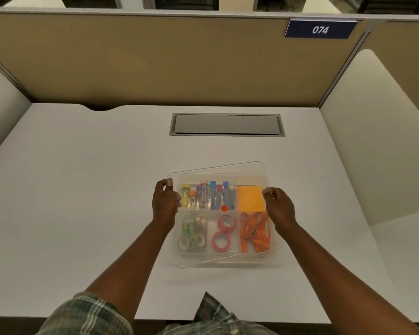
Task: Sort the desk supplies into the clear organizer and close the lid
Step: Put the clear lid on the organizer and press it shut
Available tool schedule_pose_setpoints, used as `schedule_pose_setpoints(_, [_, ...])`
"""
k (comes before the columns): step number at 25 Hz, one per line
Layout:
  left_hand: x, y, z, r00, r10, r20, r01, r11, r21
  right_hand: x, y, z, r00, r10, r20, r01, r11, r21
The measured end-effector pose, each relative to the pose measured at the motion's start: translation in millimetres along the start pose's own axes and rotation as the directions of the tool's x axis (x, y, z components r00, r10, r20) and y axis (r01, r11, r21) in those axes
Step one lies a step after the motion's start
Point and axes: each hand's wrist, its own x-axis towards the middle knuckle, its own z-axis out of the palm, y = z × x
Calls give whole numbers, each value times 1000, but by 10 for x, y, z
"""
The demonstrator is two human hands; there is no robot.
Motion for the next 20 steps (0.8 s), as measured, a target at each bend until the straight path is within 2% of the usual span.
schedule_pose_setpoints(3, [36, -24, 77, 997, 73, -28, -68, 984, 163, 55, 17, -16, 999, -4, -36, 3, 1000, -23])
schedule_pose_setpoints(5, [98, -26, 109, 985, 169, -42, -143, 923, 357, 57, 69, -23, 999, -11, -32, 9, 998, -63])
schedule_pose_setpoints(7, [173, -25, 127, 972, 233, -15, -197, 854, 482, 39, 140, -32, 1000, -26, -17, 25, 996, -83])
schedule_pose_setpoints(10, [290, -32, 130, 975, 222, 25, -194, 787, 585, 41, 209, -30, 999, -40, -5, 39, 992, -121])
schedule_pose_setpoints(15, [462, -67, 140, 981, 156, 116, -194, 742, 642, 83, 271, -7, 1000, -27, 11, 29, 989, -147])
schedule_pose_setpoints(20, [543, -52, 124, 977, 135, 165, -209, 768, 605, 181, 245, 8, 1000, 9, 21, -6, 990, -141])
